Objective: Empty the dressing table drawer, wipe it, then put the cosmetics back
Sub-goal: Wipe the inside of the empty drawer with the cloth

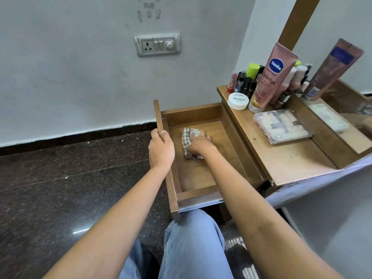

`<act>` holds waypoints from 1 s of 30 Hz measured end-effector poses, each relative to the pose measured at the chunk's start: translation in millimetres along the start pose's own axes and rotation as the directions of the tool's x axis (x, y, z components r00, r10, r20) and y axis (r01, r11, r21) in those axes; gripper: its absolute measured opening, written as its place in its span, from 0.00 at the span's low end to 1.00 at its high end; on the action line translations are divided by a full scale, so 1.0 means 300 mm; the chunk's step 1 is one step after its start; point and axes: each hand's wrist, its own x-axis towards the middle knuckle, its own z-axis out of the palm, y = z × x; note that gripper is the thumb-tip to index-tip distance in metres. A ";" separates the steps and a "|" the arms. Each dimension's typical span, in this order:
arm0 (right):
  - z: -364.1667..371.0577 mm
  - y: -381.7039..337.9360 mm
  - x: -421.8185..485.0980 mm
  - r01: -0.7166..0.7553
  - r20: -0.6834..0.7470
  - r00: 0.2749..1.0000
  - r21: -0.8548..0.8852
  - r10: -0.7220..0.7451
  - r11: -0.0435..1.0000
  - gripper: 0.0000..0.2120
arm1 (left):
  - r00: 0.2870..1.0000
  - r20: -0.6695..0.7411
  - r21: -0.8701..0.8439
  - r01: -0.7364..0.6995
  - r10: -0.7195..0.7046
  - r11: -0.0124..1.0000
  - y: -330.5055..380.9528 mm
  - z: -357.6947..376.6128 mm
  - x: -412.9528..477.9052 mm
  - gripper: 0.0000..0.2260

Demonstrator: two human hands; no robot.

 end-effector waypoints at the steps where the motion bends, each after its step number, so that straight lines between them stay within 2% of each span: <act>1: -0.017 0.032 0.007 -0.034 -0.007 0.999 0.010 0.034 0.999 0.35 | 1.000 0.002 0.001 -0.002 0.002 1.000 -0.001 0.001 0.003 0.20; 5: -0.068 0.169 -0.022 -0.187 0.028 0.982 0.037 0.186 0.982 0.36 | 1.000 0.005 -0.001 0.010 -0.010 1.000 -0.002 0.008 0.011 0.20; 8: -0.044 0.203 -0.083 -0.227 0.064 0.971 -0.022 0.228 0.974 0.37 | 1.000 0.006 -0.011 0.024 -0.024 1.000 -0.003 0.009 0.011 0.20; 11: 0.044 0.182 -0.154 -0.203 0.034 0.978 -0.070 0.206 0.977 0.37 | 1.000 0.003 -0.020 0.023 -0.023 1.000 -0.006 0.010 0.009 0.20; 14: 0.128 0.117 -0.206 -0.070 -0.004 0.998 -0.128 0.070 0.989 0.27 | 1.000 0.004 -0.021 0.025 -0.025 0.999 -0.006 0.010 0.010 0.21; 16: 0.160 0.063 -0.209 0.026 0.027 0.999 -0.068 -0.024 0.997 0.20 | 0.999 0.009 -0.022 0.031 -0.030 0.999 -0.008 0.008 0.013 0.21; 19: 0.158 -0.002 -0.207 0.088 0.073 0.993 0.065 -0.092 0.994 0.18 | 1.000 0.007 -0.024 0.023 -0.023 0.999 -0.014 0.009 0.012 0.21; 25: 0.107 -0.058 -0.167 0.069 -0.130 0.990 0.120 -0.054 0.990 0.13 | 0.999 0.005 -0.039 0.045 -0.045 0.998 -0.019 0.015 0.012 0.22; 30: 0.042 -0.086 -0.059 0.036 -0.186 0.982 0.277 0.017 0.960 0.07 | 0.999 -0.002 -0.005 0.034 -0.034 0.999 -0.015 0.013 0.009 0.22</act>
